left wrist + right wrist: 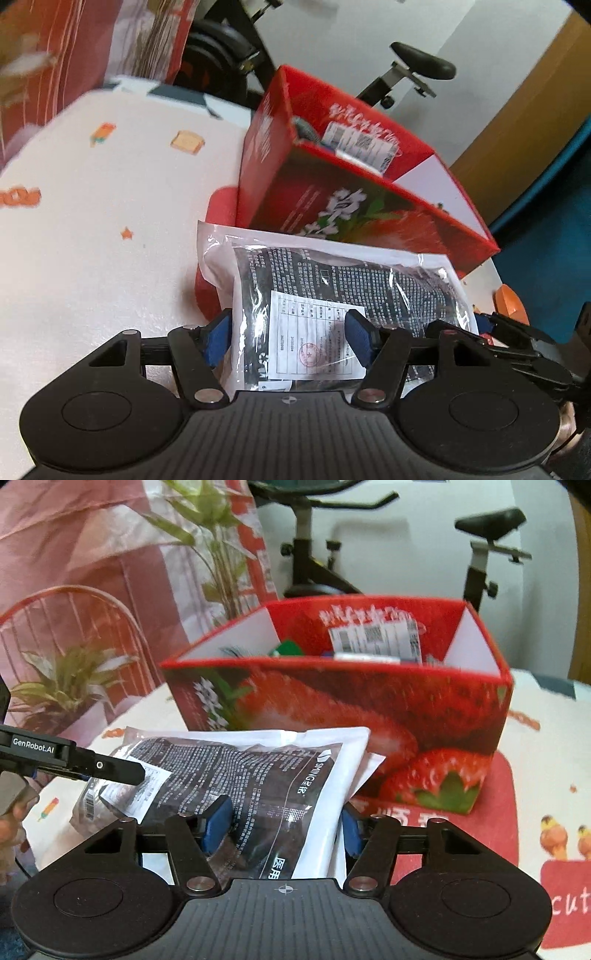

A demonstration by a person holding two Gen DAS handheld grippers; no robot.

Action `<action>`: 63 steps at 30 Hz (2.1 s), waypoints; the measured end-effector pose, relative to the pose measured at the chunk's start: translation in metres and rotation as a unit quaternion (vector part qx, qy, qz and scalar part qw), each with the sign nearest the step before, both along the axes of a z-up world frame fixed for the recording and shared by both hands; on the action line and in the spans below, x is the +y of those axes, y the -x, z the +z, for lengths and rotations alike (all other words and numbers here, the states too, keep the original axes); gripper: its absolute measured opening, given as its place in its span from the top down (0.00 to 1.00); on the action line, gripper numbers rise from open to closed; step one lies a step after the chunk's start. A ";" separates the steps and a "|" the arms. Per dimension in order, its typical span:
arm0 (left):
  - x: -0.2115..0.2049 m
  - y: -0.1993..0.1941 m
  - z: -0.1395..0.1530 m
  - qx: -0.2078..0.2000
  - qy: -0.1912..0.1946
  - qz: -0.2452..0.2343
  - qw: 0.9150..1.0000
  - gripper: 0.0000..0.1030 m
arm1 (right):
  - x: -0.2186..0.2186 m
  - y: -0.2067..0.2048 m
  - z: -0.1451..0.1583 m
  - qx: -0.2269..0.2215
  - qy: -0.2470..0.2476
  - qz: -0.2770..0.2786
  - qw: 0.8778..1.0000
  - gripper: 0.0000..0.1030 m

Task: Organize soft objects
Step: 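Lift the package with both grippers and carry it over the red box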

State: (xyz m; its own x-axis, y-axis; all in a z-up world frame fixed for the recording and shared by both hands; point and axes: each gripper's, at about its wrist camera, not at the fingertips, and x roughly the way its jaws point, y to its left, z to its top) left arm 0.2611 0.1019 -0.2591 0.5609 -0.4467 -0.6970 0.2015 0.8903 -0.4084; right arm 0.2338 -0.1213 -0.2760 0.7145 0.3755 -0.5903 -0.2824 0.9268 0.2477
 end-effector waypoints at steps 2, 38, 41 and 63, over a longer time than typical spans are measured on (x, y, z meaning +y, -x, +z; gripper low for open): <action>-0.003 0.006 0.008 -0.012 -0.010 -0.004 1.000 0.35 | 0.000 0.006 0.008 -0.013 0.005 0.003 1.000 0.46; -0.065 -0.034 0.124 -0.156 -0.014 -0.007 0.988 0.35 | -0.035 -0.023 0.132 -0.195 0.117 -0.030 0.973 0.46; -0.081 -0.059 0.137 -0.176 -0.023 -0.010 0.984 0.35 | -0.044 -0.047 0.137 -0.211 0.131 -0.047 0.967 0.45; -0.074 -0.128 0.058 -0.052 -0.056 -0.048 0.996 0.35 | -0.059 -0.123 0.039 -0.062 0.095 -0.033 0.993 0.46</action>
State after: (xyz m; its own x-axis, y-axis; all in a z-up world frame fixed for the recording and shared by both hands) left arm 0.3895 0.0280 -0.2014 0.5905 -0.4247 -0.6862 0.3239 0.9036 -0.2805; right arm 0.3572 -0.1798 -0.2369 0.8056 0.2159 -0.5517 -0.2375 0.9708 0.0332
